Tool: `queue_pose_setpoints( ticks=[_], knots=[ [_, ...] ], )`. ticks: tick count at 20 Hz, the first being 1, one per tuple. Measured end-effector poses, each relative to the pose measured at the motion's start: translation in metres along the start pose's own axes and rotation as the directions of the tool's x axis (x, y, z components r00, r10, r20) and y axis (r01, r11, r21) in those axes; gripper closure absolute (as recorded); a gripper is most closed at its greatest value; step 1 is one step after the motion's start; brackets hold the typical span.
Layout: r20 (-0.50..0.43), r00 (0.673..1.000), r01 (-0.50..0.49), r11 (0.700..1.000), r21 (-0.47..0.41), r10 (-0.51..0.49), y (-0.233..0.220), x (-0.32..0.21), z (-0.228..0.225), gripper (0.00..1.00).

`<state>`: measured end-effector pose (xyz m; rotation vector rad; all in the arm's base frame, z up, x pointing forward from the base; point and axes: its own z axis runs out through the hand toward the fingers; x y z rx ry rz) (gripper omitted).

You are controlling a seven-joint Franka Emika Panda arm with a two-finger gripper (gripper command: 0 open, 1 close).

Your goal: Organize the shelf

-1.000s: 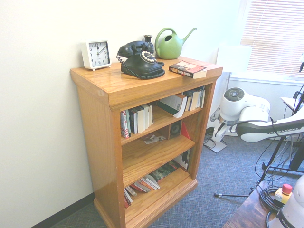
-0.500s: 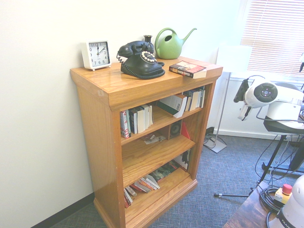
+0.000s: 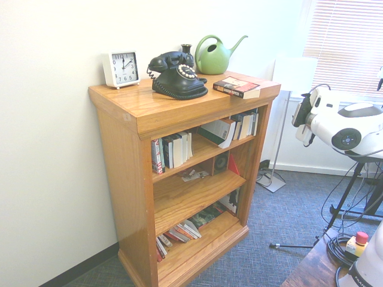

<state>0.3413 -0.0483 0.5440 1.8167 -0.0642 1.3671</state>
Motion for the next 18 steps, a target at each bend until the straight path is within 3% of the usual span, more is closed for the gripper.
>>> queue_pose_setpoints(
  ticks=[7, 18],
  knots=[
    [-0.092, 0.996, 0.011, 0.995, 0.101, -0.002, -0.034, 0.023, 0.000, 0.00],
    [-0.211, 0.976, 0.095, 0.983, 0.155, -0.061, -0.077, 0.078, -0.005, 0.00]
  ],
)
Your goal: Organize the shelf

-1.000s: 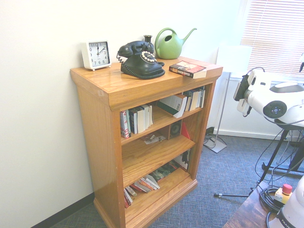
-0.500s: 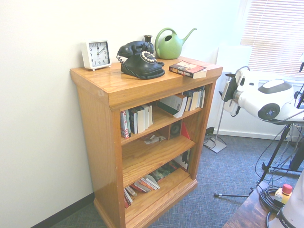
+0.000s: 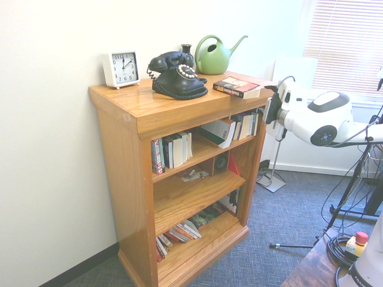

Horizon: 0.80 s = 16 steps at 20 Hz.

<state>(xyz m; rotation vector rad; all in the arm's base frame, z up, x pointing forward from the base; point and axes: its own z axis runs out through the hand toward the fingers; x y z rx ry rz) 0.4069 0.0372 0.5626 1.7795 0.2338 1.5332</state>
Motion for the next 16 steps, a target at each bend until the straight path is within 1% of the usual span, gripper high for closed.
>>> queue_pose_setpoints(
  ticks=[3, 7, 16],
  knots=[
    [-0.030, 0.999, 0.014, 0.999, 0.032, -0.013, -0.009, 0.008, -0.009, 0.00],
    [-0.054, 0.998, 0.021, 0.999, 0.049, -0.018, -0.019, 0.013, -0.010, 0.00],
    [-0.049, 0.999, 0.023, 0.999, 0.037, -0.021, -0.031, 0.033, 0.034, 0.00]
  ],
)
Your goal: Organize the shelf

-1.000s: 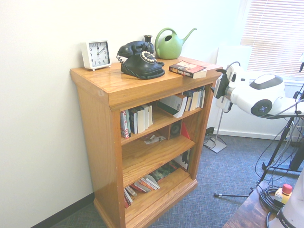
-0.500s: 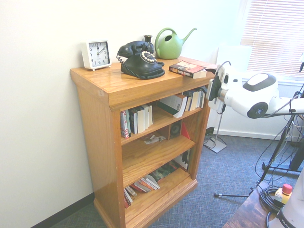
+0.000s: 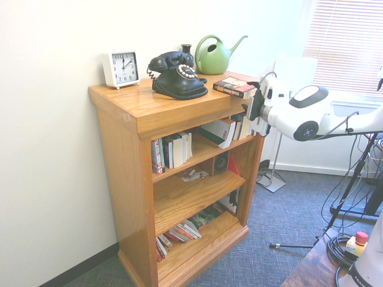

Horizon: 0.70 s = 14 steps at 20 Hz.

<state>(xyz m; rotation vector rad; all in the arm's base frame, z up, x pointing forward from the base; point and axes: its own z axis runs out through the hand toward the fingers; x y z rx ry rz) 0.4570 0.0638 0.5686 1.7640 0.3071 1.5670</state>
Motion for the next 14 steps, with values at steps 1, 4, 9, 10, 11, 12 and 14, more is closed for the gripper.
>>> queue_pose_setpoints(
  ticks=[1, 4, 9, 10, 11, 12, 14],
  knots=[
    [0.001, 1.000, 0.002, 1.000, -0.001, -0.002, -0.0011, -0.0010, 0.0029, 1.00],
    [0.001, 1.000, 0.004, 1.000, -0.003, -0.004, -0.0024, -0.0028, 0.0064, 1.00],
    [-0.001, 1.000, 0.004, 1.000, -0.006, -0.004, -0.0019, -0.0020, 0.0071, 1.00],
    [-0.001, 1.000, 0.004, 1.000, -0.007, -0.004, -0.0020, -0.0022, 0.0073, 1.00],
    [0.000, 1.000, 0.003, 1.000, -0.007, -0.003, -0.0019, -0.0023, 0.0074, 1.00],
    [0.000, 1.000, 0.003, 1.000, -0.008, -0.003, -0.0019, -0.0026, 0.0076, 1.00],
    [0.001, 1.000, 0.003, 1.000, -0.009, -0.003, -0.0017, -0.0031, 0.0080, 1.00]
  ],
)
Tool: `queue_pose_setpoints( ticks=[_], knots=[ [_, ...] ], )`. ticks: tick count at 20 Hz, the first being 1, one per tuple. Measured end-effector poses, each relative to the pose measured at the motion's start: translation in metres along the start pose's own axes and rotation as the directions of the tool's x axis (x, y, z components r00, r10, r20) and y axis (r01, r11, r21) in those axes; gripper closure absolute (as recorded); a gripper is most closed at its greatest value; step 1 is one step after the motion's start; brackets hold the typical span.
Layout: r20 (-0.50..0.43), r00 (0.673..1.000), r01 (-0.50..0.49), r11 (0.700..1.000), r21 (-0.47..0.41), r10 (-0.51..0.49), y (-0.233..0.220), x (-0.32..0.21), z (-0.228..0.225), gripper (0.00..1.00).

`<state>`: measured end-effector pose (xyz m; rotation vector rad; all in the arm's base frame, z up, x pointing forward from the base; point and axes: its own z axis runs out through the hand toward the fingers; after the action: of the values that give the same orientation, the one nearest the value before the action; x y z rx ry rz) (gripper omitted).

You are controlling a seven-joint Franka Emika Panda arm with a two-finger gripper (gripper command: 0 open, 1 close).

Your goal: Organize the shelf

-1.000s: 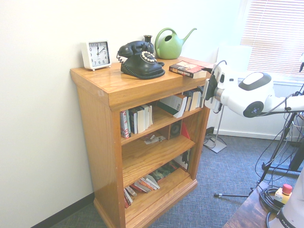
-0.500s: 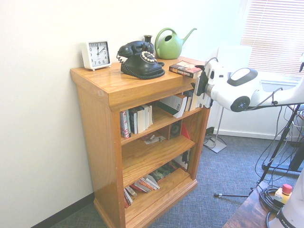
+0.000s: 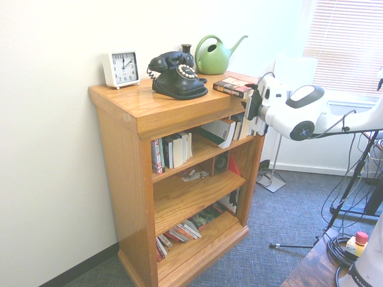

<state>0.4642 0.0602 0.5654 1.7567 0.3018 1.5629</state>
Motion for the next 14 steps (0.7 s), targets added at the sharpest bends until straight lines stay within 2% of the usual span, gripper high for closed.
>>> queue_pose_setpoints(
  ticks=[14],
  knots=[
    [0.000, 1.000, -0.004, 1.000, -0.005, 0.004, 0.0018, -0.0020, 0.0016, 1.00]
  ],
)
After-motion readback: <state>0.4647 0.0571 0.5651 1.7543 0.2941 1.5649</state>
